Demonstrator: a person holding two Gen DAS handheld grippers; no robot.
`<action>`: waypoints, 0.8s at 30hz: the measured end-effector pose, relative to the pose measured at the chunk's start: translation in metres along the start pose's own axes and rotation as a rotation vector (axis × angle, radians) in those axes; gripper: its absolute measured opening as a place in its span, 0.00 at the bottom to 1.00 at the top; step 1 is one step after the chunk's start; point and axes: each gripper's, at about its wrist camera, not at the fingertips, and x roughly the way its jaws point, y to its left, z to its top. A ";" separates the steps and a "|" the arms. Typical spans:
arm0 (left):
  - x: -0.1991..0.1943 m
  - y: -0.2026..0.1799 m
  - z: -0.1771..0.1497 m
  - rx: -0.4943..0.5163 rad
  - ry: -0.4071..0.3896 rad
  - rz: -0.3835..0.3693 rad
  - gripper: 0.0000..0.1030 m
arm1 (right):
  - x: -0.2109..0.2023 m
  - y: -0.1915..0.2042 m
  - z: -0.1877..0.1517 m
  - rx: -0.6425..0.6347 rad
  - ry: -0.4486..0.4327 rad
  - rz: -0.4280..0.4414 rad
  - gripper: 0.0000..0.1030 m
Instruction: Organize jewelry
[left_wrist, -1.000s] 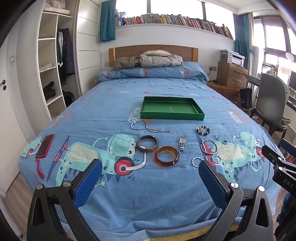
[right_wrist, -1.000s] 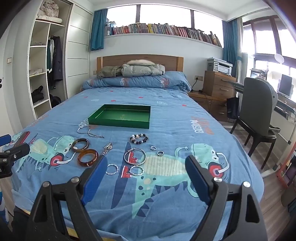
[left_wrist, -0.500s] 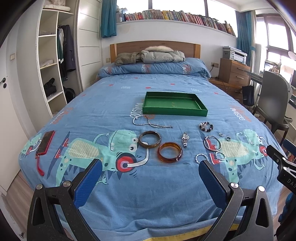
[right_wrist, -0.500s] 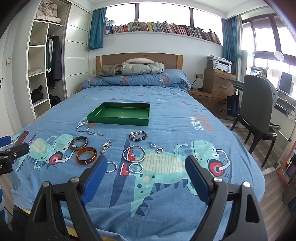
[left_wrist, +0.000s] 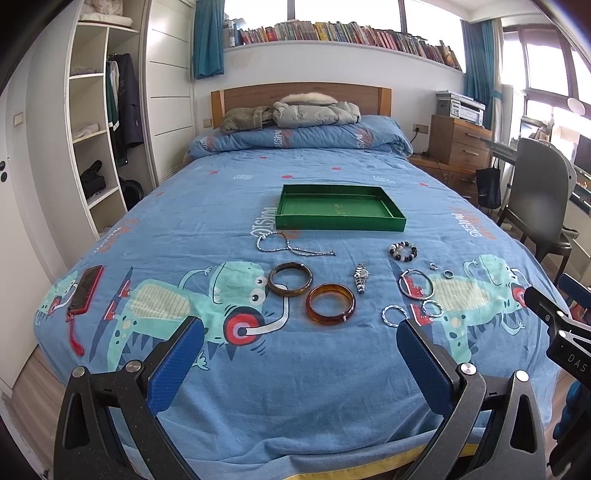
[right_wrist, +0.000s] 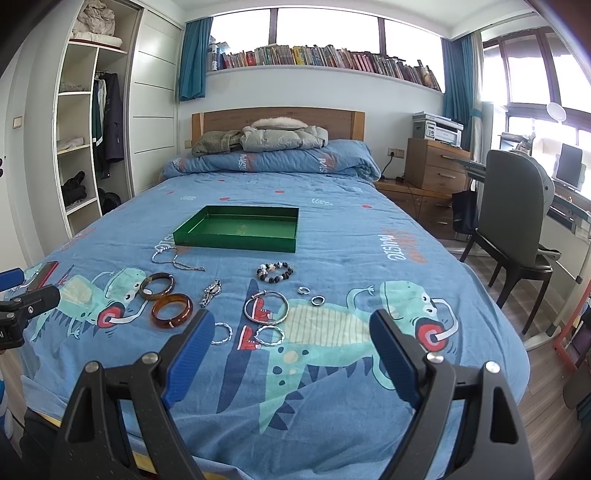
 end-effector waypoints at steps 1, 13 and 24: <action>0.001 -0.001 0.000 0.001 0.003 -0.002 0.99 | 0.000 0.000 0.000 0.000 0.001 0.001 0.83; 0.005 -0.003 -0.001 0.004 0.008 -0.003 0.99 | 0.001 0.000 -0.003 -0.002 -0.004 0.005 0.83; 0.013 0.000 -0.003 -0.004 0.024 -0.016 0.99 | 0.005 0.001 -0.006 -0.004 0.004 0.012 0.82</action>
